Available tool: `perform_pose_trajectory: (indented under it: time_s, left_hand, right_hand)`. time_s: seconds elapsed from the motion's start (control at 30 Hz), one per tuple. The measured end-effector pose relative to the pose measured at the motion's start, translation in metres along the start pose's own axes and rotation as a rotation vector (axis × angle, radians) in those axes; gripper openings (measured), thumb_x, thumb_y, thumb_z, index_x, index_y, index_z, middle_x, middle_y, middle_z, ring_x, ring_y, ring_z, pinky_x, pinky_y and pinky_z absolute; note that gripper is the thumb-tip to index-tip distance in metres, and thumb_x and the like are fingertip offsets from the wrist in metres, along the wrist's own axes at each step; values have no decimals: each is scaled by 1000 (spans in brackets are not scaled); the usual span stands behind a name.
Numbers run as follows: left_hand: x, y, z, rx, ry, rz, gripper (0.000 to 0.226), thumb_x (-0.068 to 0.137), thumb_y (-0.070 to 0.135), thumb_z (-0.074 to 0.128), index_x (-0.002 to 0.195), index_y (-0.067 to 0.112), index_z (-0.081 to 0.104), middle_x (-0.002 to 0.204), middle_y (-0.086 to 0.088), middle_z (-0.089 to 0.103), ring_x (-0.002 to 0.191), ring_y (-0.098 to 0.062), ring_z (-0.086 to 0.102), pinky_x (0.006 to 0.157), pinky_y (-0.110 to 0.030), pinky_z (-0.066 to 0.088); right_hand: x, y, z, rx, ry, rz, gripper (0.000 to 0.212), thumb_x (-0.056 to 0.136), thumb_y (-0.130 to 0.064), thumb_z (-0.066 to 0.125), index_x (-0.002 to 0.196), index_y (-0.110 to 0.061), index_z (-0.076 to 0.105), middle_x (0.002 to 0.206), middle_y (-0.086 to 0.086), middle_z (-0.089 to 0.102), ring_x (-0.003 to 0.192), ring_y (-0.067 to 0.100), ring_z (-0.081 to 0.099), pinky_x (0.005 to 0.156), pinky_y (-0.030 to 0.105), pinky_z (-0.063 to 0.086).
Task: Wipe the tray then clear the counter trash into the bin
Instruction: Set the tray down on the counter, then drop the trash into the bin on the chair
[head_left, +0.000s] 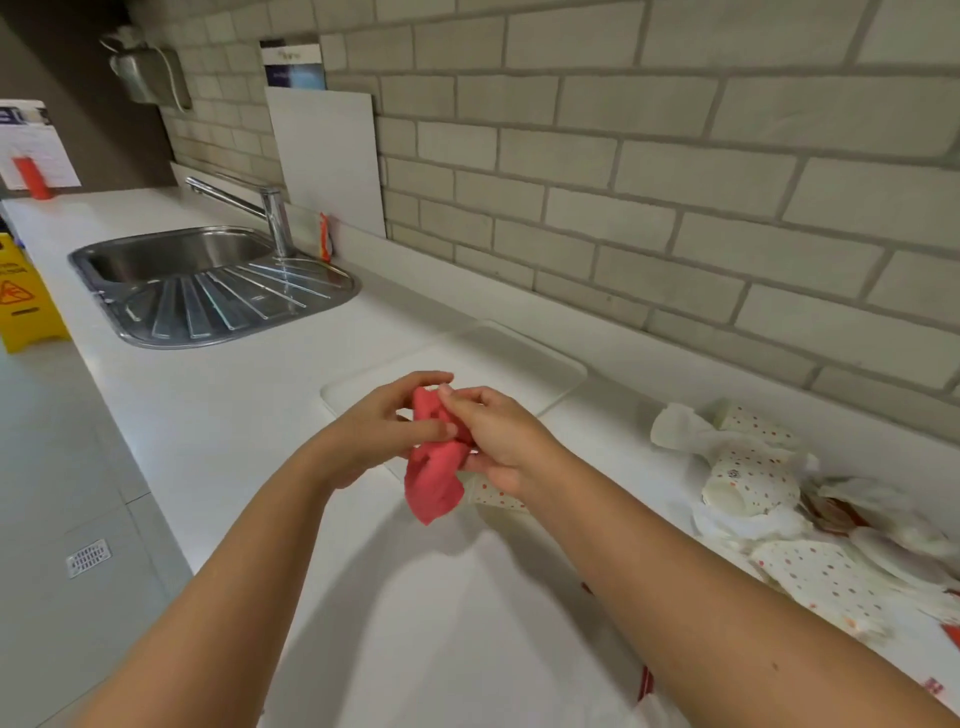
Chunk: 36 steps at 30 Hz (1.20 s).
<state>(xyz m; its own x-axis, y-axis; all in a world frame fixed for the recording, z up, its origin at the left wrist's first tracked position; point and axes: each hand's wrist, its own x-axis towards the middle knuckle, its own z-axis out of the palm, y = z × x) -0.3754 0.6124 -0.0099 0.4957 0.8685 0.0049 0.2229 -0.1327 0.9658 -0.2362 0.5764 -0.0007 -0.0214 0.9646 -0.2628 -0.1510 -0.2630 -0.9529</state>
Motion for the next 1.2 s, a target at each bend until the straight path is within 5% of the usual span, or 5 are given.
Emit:
perform_pose_trajectory:
  time_s: [0.3, 0.43, 0.7, 1.07, 1.2]
  left_hand:
    - [-13, -25, -32, -209, 333, -212, 11, 89, 7, 49, 89, 10, 59, 66, -1, 55, 52, -11, 55, 57, -25, 47]
    - [-18, -58, -43, -310, 611, -415, 19, 87, 9, 40, 71, 9, 51, 55, -6, 58, 60, -22, 47, 56, -28, 37]
    - [-11, -87, -23, 38, 495, -529, 26, 84, 0, 36, 60, 10, 39, 64, -9, 40, 55, -22, 35, 52, -28, 29]
    - [-15, -87, -22, 596, 541, -562, 43, 90, 4, 36, 133, 4, 40, 136, -21, 33, 126, -38, 34, 103, -45, 32]
    - [-19, -57, -8, 630, 719, -250, 47, 85, -2, 40, 131, 6, 46, 135, -19, 36, 124, -37, 34, 103, -44, 30]
  right_hand:
    - [-7, -1, -11, -478, 29, -4, 28, 94, -32, 51, 121, -25, 53, 110, -3, 52, 104, 21, 57, 76, 30, 43]
    - [-5, 2, -26, -695, 101, -113, 31, 89, -24, 59, 119, -22, 53, 102, 0, 48, 76, 10, 49, 72, 24, 41]
    - [3, 32, -41, -1422, 104, -17, 93, 74, -27, 75, 146, -27, 16, 141, 6, 31, 132, 27, 27, 104, 38, 27]
    - [5, 46, -45, -1476, 181, -64, 89, 76, -26, 72, 146, -21, 17, 138, 5, 40, 129, 26, 35, 102, 42, 26]
    - [-1, 24, -40, -1285, 226, -202, 87, 74, -33, 75, 144, -20, 25, 141, 2, 42, 130, 24, 37, 100, 41, 29]
